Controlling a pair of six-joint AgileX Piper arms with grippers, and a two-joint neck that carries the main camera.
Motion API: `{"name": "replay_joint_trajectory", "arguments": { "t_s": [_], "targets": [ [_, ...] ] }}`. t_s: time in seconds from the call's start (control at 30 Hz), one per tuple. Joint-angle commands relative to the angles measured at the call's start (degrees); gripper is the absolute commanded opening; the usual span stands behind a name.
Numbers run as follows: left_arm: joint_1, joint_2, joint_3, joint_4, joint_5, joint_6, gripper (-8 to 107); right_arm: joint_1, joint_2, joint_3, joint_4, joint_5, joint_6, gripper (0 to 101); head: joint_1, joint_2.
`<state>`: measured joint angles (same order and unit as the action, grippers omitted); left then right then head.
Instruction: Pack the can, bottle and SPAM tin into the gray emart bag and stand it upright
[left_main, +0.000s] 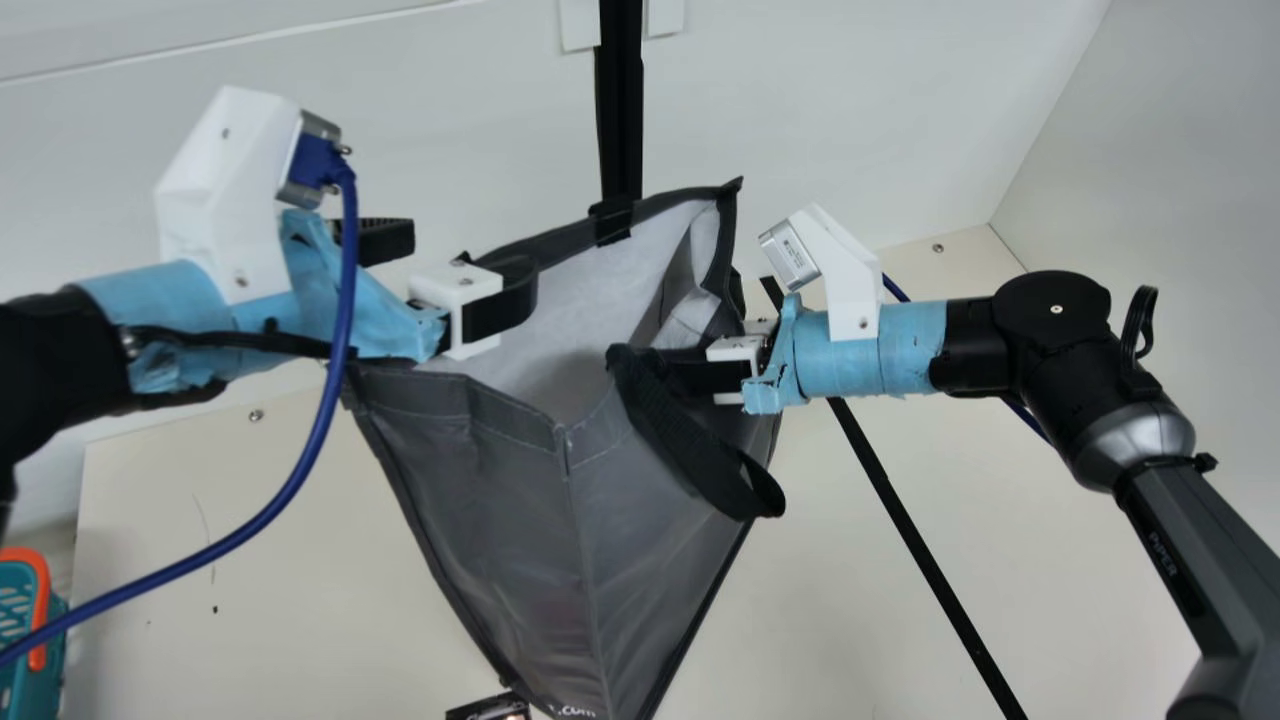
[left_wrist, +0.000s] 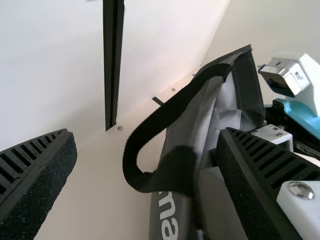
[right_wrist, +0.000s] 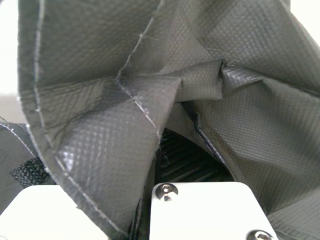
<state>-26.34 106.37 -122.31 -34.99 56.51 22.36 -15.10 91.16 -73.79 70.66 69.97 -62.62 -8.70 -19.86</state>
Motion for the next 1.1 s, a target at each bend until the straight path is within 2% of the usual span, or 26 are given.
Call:
{"name": "replay_joint_trajectory", "arguments": {
  "t_s": [0.0, 0.43, 0.63, 0.83, 1.07],
  "targets": [
    [0.5, -1.8, 0.8, 0.1, -0.6, 0.2, 90, 0.0, 0.0, 0.0, 0.0, 0.0, 0.0, 0, -1.3, -0.1],
    [4.6, -12.1, 8.3, 0.4, -3.6, 1.8, 90, 0.0, 0.0, 0.0, -0.5, -0.1, 0.0, 0, -1.3, -0.1],
    [6.4, -16.8, 12.5, 2.5, -4.3, 1.2, 90, 0.0, 0.0, 0.0, -0.5, -0.1, 0.0, 0, -1.3, -0.1],
    [7.7, -21.5, 16.7, 9.0, -3.9, -1.8, 90, 0.0, 0.0, 0.0, -0.5, -0.1, 0.0, 0, -1.3, -0.1],
    [8.3, -26.3, 20.9, 22.5, -1.3, -8.8, 90, 0.0, 0.0, 0.0, -0.5, -0.1, 0.0, 0, -1.3, -0.1]
  ]
}}
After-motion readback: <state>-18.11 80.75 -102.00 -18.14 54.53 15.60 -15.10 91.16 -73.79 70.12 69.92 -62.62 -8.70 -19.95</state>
